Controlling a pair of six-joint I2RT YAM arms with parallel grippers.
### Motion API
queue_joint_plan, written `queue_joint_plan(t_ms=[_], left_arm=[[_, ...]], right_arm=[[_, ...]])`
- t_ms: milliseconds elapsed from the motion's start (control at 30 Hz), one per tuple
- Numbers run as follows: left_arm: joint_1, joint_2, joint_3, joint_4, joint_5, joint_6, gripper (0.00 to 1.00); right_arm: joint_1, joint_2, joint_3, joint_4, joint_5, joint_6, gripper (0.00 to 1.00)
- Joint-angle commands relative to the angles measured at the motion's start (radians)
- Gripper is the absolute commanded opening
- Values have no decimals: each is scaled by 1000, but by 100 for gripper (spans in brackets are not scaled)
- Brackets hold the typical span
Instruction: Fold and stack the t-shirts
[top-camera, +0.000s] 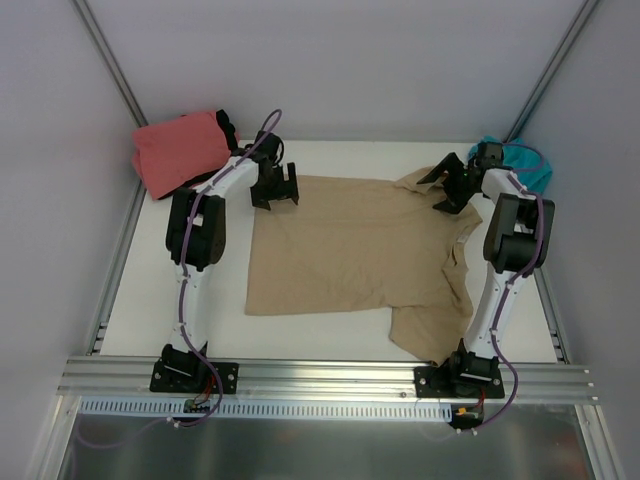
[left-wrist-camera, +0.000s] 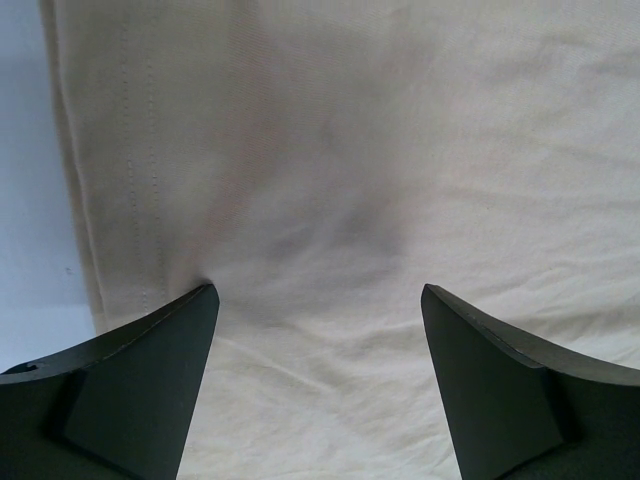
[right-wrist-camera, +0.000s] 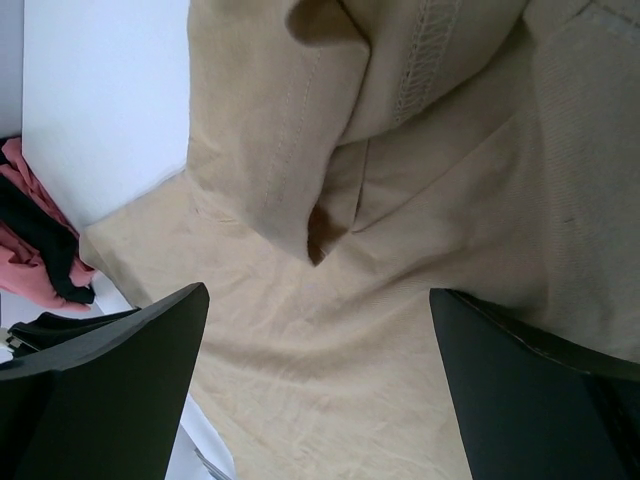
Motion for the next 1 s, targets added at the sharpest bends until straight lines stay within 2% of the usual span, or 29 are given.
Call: queue_joint_plan(t_ms=[0, 233, 400, 467, 633, 733, 967], left_arm=[[10, -46, 18, -14, -26, 26, 85], [21, -118, 46, 0, -33, 20, 86], [66, -249, 9, 162, -49, 23, 88], [87, -253, -2, 199, -50, 49, 88], [152, -184, 3, 271, -55, 93, 88], [167, -103, 55, 264, -37, 92, 87], [175, 72, 167, 273, 86, 58, 84]], right_arm=[[-7, 21, 55, -11, -2, 4, 100], [-6, -24, 58, 2, -37, 40, 100], [5, -115, 56, 8, -49, 61, 99], [5, -126, 61, 5, -58, 70, 100], [4, -135, 93, -34, -60, 64, 100], [2, -138, 101, -52, -58, 63, 99], [-3, -144, 150, -115, -45, 35, 99]])
